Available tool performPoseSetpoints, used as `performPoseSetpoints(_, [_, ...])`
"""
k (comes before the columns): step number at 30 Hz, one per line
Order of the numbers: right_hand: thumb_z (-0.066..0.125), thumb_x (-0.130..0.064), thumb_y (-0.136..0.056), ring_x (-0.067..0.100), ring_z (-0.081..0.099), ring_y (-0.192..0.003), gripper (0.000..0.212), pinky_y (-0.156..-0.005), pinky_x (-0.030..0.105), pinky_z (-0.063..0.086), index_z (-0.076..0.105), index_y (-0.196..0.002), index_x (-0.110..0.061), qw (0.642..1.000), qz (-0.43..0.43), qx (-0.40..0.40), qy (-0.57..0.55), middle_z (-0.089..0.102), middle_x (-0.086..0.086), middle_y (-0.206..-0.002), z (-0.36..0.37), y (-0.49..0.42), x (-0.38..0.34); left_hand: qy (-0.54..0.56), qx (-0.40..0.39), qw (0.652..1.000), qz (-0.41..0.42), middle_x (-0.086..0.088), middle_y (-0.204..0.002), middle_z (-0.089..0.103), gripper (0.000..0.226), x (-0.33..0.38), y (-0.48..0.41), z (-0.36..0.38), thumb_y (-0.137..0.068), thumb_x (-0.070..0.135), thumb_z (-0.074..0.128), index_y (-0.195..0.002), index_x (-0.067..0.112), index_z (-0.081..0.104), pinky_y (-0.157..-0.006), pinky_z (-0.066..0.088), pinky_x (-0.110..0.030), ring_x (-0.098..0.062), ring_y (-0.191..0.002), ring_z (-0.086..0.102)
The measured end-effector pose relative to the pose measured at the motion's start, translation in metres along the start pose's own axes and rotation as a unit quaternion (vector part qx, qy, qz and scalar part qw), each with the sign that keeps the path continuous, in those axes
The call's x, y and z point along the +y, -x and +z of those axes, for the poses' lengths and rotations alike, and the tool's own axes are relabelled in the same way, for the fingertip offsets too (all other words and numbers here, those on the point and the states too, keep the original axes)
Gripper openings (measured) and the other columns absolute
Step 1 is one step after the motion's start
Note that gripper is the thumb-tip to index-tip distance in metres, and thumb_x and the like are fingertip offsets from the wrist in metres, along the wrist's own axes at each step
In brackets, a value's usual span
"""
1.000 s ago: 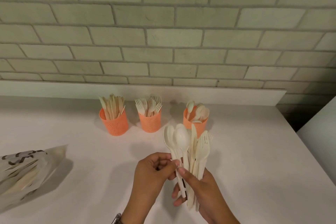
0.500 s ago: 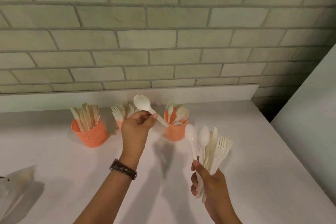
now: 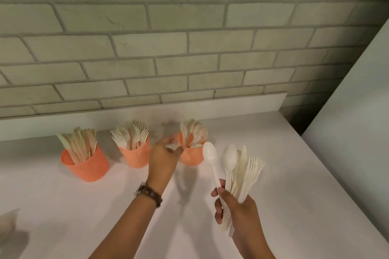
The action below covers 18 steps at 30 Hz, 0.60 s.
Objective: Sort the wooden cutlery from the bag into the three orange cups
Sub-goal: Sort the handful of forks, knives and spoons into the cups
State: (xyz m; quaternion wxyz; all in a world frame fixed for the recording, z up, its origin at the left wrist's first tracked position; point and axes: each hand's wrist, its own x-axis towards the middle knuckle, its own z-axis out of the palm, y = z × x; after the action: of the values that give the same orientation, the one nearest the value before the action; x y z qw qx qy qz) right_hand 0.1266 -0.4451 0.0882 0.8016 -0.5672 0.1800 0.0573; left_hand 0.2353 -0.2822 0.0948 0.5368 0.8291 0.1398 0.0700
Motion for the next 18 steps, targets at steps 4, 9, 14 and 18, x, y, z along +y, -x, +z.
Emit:
performPoseSetpoints(4, [0.055,-0.004,-0.09,0.021,0.045,-0.045,0.018,-0.047,0.031,0.039,0.07,-0.089,-0.014,0.998,-0.03,-0.018,0.044,0.07,0.015,-0.074,0.005,0.0,-0.004,0.095,-0.18,0.975,-0.09,0.008,-0.086,0.07,0.014,0.006,0.059,-0.014,-0.084,0.013,0.066,-0.091,0.023,0.073,-0.057,0.043,-0.004,0.003,-0.063,0.057])
performPoseSetpoints(9, [0.057,-0.017,-0.091,0.022,0.05,-0.04,0.01,-0.045,0.03,0.041,0.067,-0.093,-0.017,0.987,-0.046,-0.031,0.153,0.062,0.006,-0.051,0.014,0.005,0.0,0.146,-0.18,0.971,-0.061,0.004,-0.076,0.075,0.017,0.016,0.098,-0.01,-0.081,0.019,0.068,-0.075,0.034,0.075,-0.059,0.046,-0.017,-0.005,-0.071,0.069])
performPoseSetpoints(14, [0.055,-0.018,-0.092,0.017,0.052,-0.037,0.011,-0.037,0.021,0.041,0.066,-0.093,-0.016,0.977,-0.047,-0.053,0.202,0.059,0.005,-0.05,0.022,0.008,0.002,0.123,-0.127,0.984,-0.028,0.004,-0.076,0.074,0.02,0.011,0.104,-0.004,-0.077,0.024,0.072,-0.07,0.042,0.074,-0.063,0.051,-0.028,-0.022,-0.062,0.061])
performPoseSetpoints(18, [0.052,-0.008,-0.093,0.017,0.054,-0.04,0.015,-0.037,0.025,0.045,0.063,-0.098,-0.018,0.974,-0.036,-0.089,0.205,0.065,0.009,-0.065,0.023,0.008,0.001,0.15,-0.127,0.98,-0.033,-0.001,-0.069,0.071,0.023,0.015,0.104,-0.007,-0.075,0.018,0.074,-0.069,0.04,0.074,-0.065,0.057,-0.027,-0.008,-0.053,0.061])
